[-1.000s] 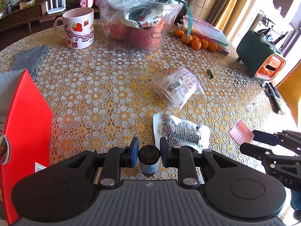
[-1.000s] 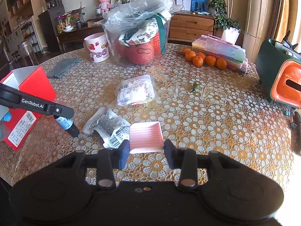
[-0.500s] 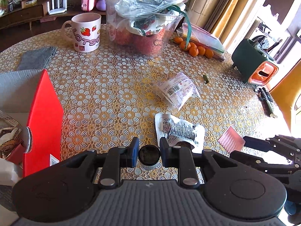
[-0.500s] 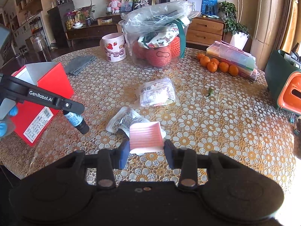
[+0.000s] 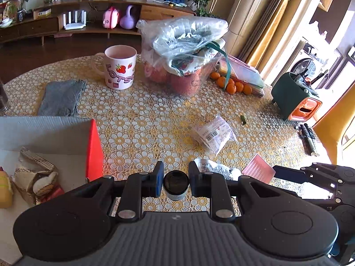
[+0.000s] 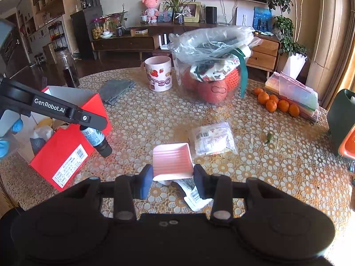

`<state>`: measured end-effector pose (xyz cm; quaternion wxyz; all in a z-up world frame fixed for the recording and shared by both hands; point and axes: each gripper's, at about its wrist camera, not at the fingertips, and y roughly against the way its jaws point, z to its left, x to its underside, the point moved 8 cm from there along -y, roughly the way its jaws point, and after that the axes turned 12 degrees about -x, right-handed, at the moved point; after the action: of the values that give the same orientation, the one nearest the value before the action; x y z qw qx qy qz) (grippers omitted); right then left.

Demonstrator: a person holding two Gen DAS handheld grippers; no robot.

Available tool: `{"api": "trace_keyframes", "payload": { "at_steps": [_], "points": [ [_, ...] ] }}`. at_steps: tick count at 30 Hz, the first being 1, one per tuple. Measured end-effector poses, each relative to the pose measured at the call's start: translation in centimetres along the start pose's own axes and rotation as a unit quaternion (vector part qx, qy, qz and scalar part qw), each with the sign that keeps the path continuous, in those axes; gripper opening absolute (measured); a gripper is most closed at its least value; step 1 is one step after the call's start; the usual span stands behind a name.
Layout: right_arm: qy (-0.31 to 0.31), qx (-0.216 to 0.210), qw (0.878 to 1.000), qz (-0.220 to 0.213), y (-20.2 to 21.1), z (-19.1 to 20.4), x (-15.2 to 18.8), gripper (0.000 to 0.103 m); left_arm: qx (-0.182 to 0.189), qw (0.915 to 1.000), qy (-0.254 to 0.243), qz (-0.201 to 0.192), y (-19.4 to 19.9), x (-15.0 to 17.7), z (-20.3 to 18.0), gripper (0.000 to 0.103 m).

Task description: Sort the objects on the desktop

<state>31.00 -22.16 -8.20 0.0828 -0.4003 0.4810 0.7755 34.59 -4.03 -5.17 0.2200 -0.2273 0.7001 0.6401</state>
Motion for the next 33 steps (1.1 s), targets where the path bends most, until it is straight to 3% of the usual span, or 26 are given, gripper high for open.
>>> {"api": "trace_keyframes", "payload": {
  "at_steps": [9, 20, 33],
  "points": [
    [0.05, -0.023, 0.998, -0.005, -1.3, 5.0, -4.2, 0.039, -0.023, 0.9991, 0.018, -0.03, 3.2, -2.2, 5.2, 0.022],
    [0.108, -0.062, 0.992, 0.004, -6.0, 13.6, -7.9, 0.039, -0.065, 0.9957, 0.048, -0.045, 5.1, -2.3, 14.4, 0.022],
    [0.136, -0.08, 0.987, 0.034, -13.3, 20.1, -9.4, 0.039, -0.105, 0.9898, 0.092, -0.029, 2.6, -0.1, 23.9, 0.022]
  ]
}}
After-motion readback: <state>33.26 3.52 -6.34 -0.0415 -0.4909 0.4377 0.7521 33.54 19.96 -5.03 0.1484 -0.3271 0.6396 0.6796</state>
